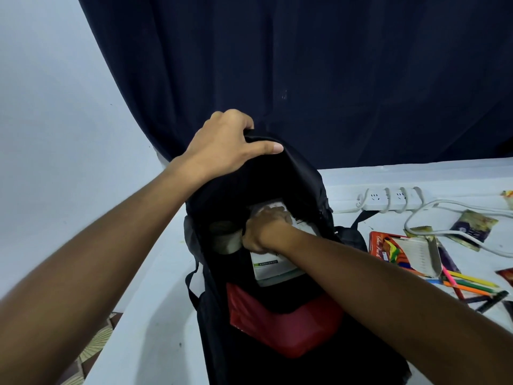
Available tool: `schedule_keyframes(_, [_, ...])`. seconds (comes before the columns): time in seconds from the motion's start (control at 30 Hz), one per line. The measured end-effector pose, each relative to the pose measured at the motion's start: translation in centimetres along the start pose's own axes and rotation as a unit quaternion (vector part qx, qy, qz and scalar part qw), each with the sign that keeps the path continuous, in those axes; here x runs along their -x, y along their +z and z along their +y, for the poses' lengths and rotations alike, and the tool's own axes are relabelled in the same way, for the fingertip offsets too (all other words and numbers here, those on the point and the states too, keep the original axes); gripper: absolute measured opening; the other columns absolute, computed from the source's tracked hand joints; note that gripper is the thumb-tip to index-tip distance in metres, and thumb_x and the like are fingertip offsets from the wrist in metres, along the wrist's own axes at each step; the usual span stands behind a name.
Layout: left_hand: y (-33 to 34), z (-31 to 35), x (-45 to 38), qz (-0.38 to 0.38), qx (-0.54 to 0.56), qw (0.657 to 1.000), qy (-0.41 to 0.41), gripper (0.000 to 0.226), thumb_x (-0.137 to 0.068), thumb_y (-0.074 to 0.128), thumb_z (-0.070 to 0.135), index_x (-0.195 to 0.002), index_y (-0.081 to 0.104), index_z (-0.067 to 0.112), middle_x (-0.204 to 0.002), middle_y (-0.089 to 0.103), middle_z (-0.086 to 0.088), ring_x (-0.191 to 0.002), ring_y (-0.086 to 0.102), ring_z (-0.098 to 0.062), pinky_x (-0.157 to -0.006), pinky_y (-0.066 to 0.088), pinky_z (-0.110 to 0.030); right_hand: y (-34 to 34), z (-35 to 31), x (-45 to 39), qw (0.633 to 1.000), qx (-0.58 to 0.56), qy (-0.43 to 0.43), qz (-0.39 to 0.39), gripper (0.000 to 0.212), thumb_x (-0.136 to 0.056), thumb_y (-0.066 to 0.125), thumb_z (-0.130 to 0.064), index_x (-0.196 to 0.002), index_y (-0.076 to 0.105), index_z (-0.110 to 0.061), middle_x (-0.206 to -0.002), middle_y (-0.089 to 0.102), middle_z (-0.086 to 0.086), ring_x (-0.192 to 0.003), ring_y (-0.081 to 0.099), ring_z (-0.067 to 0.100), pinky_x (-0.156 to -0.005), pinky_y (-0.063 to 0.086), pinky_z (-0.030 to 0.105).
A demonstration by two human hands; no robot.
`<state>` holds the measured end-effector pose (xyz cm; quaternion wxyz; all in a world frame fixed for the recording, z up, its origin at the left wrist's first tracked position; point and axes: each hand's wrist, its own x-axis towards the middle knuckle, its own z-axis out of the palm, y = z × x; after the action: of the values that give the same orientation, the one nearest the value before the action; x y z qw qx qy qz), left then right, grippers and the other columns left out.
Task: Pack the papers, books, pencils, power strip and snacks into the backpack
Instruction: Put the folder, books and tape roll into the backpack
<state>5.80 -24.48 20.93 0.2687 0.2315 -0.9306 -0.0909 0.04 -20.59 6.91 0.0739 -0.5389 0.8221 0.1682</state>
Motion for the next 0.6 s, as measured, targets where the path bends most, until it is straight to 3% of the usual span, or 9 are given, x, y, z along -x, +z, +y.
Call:
schedule_keyframes(0.07, [0.0, -0.2, 0.2, -0.001, -0.004, 1.000, -0.005, 0.057, -0.069, 0.070, 0.066, -0.060, 0.050, 0.013, -0.056, 0.049, 0.004, -0.056, 0.049, -0.015, -0.055, 0.039, -0.030, 0.2, 1.0, 1.7, 0.999, -0.025, -0.028, 0.009, 0.040, -0.093, 0.050, -0.017, -0.132, 0.052, -0.005, -0.140, 0.043, 0.023, -0.121, 0.042, 0.051, -0.091, 0.044, 0.057])
schedule_keyframes(0.17, [0.0, -0.1, 0.4, -0.007, -0.001, 1.000, -0.001, 0.058, -0.068, 0.071, 0.066, -0.060, 0.050, 0.012, -0.055, 0.048, 0.004, -0.056, 0.048, -0.014, -0.055, 0.039, -0.031, 0.5, 3.1, 3.4, 0.992, -0.102, -0.064, 0.030, 0.039, -0.097, 0.047, -0.017, -0.135, 0.050, -0.005, -0.145, 0.041, 0.018, -0.133, 0.037, 0.039, -0.105, 0.034, 0.043])
schedule_keyframes(0.23, [-0.2, 0.3, 0.4, -0.013, -0.001, 1.000, 0.010, 0.058, -0.068, 0.071, 0.065, -0.057, 0.047, 0.014, -0.054, 0.046, 0.005, -0.053, 0.046, -0.013, -0.054, 0.037, -0.030, 0.0, 3.3, 3.1, 0.999, -0.048, -0.021, -0.015, 0.048, -0.093, 0.051, -0.015, -0.141, 0.043, -0.008, -0.152, 0.031, 0.014, -0.135, 0.034, 0.041, -0.103, 0.041, 0.047])
schedule_keyframes(0.33, [-0.6, 0.8, 0.5, -0.030, -0.007, 0.999, 0.027, 0.062, -0.067, 0.069, 0.067, -0.056, 0.047, 0.011, -0.052, 0.044, 0.004, -0.050, 0.043, -0.013, -0.053, 0.037, -0.029, 0.1, 2.7, 0.1, 0.998, 0.025, -0.038, -0.044, 0.044, -0.087, 0.055, -0.010, -0.131, 0.053, -0.005, -0.142, 0.046, 0.017, -0.121, 0.051, 0.044, -0.092, 0.050, 0.055])
schedule_keyframes(0.4, [-0.8, 0.6, 0.5, -0.039, -0.006, 0.999, 0.035, 0.070, -0.065, 0.068, 0.070, -0.060, 0.047, 0.003, -0.053, 0.042, 0.000, -0.051, 0.041, -0.015, -0.052, 0.036, -0.032, 0.5, 3.4, -1.6, 0.998, 0.009, -0.058, -0.028, 0.040, -0.088, 0.052, -0.009, -0.127, 0.058, -0.005, -0.138, 0.052, 0.016, -0.119, 0.055, 0.037, -0.094, 0.050, 0.050])
schedule_keyframes(0.5, [-0.9, 0.3, 0.9, -0.047, -0.005, 0.998, 0.044, 0.074, -0.064, 0.066, 0.072, -0.060, 0.045, 0.001, -0.053, 0.040, -0.002, -0.051, 0.039, -0.016, -0.052, 0.035, -0.034, 0.6, 4.4, -3.0, 0.997, -0.029, -0.062, -0.021, 0.040, -0.092, 0.048, -0.007, -0.131, 0.054, 0.001, -0.138, 0.053, 0.015, -0.122, 0.055, 0.030, -0.097, 0.046, 0.032])
schedule_keyframes(0.6, [-0.9, 0.2, 1.1, -0.047, -0.005, 0.998, 0.042, 0.068, -0.066, 0.068, 0.069, -0.056, 0.044, 0.006, -0.051, 0.039, 0.002, -0.049, 0.038, -0.014, -0.050, 0.034, -0.030, -0.2, 4.8, -3.3, 0.997, -0.053, -0.061, -0.017, 0.042, -0.092, 0.050, -0.005, -0.133, 0.052, 0.001, -0.139, 0.052, 0.016, -0.124, 0.052, 0.030, -0.099, 0.043, 0.032])
